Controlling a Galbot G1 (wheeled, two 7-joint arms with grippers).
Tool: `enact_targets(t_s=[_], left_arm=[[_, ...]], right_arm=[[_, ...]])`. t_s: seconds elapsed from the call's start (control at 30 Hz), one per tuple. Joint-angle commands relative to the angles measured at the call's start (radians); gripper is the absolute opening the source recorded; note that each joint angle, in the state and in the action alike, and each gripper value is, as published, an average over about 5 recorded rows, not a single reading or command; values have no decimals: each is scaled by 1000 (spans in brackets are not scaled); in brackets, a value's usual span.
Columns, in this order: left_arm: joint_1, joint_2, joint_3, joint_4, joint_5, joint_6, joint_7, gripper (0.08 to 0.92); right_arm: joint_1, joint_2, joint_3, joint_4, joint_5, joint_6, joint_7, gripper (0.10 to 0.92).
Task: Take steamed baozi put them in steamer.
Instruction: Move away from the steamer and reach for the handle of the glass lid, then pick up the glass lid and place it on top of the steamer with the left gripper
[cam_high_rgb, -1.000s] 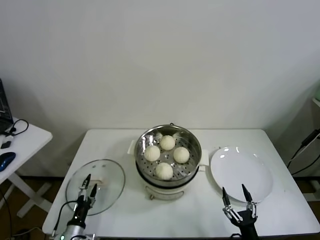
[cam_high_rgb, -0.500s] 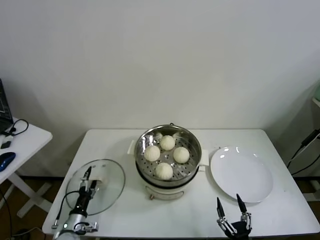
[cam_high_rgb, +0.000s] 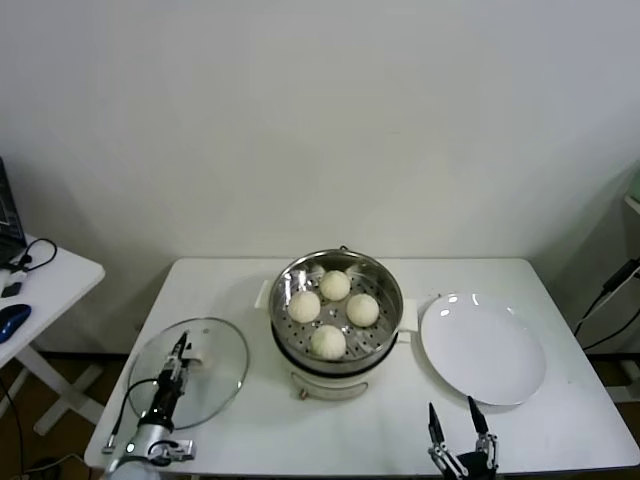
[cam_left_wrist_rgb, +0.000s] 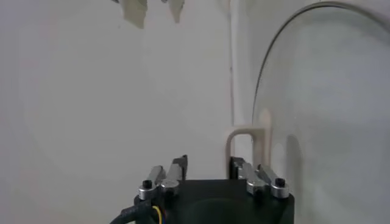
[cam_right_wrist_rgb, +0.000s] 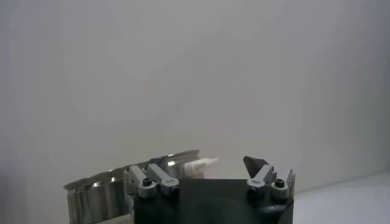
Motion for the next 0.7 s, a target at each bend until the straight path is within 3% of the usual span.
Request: enact_targets(t_s=[0.03,0.37,0.7], left_arm=[[21,4,-7,-36,-5,7,-2,420],[96,49,5,-233,-106,107,64,159],[145,248,33,-575,-250,334,391,146]], right_arm=[[-5,1,-9,-6,-4,16,-1,823],[-25,-5,-4,-1,-7,25,-2,823],[-40,-26,-8,-17,-14,21,-6,823]])
